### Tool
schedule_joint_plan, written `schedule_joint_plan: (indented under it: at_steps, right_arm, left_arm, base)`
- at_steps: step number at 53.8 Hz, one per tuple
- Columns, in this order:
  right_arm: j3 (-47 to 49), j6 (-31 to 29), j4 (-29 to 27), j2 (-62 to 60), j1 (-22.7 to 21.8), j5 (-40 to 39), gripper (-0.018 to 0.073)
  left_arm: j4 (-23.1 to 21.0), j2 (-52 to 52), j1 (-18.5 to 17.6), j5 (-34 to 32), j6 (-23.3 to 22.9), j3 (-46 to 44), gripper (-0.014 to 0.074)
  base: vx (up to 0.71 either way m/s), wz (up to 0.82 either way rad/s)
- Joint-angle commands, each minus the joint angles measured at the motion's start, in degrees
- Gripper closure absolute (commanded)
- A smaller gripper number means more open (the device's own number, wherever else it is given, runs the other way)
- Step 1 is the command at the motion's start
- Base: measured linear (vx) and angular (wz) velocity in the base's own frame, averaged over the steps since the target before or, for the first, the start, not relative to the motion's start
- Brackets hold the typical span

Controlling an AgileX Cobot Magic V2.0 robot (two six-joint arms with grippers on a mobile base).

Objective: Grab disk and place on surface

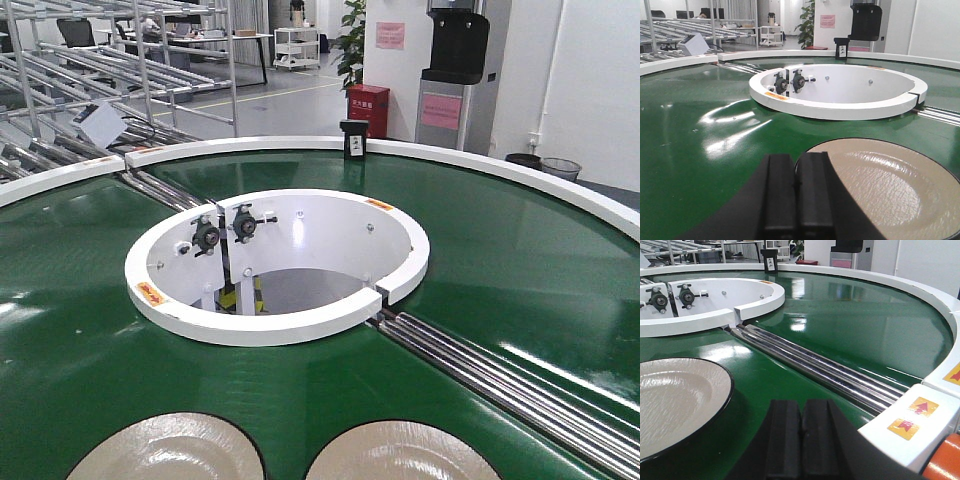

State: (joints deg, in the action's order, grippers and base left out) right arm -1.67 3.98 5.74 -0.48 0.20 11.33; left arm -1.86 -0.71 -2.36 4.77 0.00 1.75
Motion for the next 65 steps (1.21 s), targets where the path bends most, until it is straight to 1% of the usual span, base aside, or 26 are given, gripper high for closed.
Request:
schedule_joint_plan:
  at_steps: [1, 32, 37, 41, 49, 55, 60, 62, 65]
  right_arm:
    - [-0.5, -0.2, 0.3, -0.6, -0.2, -5.0, 0.0567]
    - [-0.5, -0.2, 0.3, -0.6, -0.2, -5.0, 0.0567]
    - [-0.5, -0.2, 0.3, -0.6, -0.2, -5.1, 0.0567]
    - [-0.5, -0.2, 0.3, -0.6, -0.2, -5.4, 0.0567]
    - [-0.5, -0.1, -0.1, -0.6, -0.2, -11.9, 0.0567]
    - [-0.5, -0.5, 0.1, -0.6, -0.3, -17.3, 0.0567]
    - [0.1, 0.0, -0.4, -0.6, -0.3, -22.9, 0.0567]
    - [1.5, 0.4, -1.5, -0.6, -0.3, -22.8, 0.0567]
    - [5.0, 0.3, -2.2, -0.2, -0.3, -19.8, 0.0567]
  left_arm:
    - [0.1, -0.7, -0.1, -4.8, -0.5, -1.1, 0.0603]
    - [0.1, -0.7, -0.1, -4.8, -0.5, -1.2, 0.0603]
    - [0.1, -0.7, -0.1, -6.8, -0.5, -1.5, 0.0603]
    - [0.1, -0.7, -0.1, -10.0, -0.5, -1.6, 0.0603]
    - [0.1, -0.7, -0.1, -16.8, -0.5, -1.6, 0.0603]
    - [0.1, -0.7, -0.1, -19.7, -2.3, -2.0, 0.0603]
    - [0.1, -0.7, -0.1, -19.0, -2.5, -4.4, 0.0603]
    - [0.1, -0.7, -0.1, -17.7, -2.5, -6.7, 0.0603]
    - [0.1, -0.6, -0.1, -14.6, -2.4, -10.8, 0.0603]
  base:
    - [0.00, 0.00]
    - [0.00, 0.00]
    - [0.00, 0.00]
    - [0.00, 0.00]
    - [0.00, 0.00]
    - [0.00, 0.00]
    - [0.00, 0.00]
    - [0.00, 0.00]
    - [0.00, 0.00]
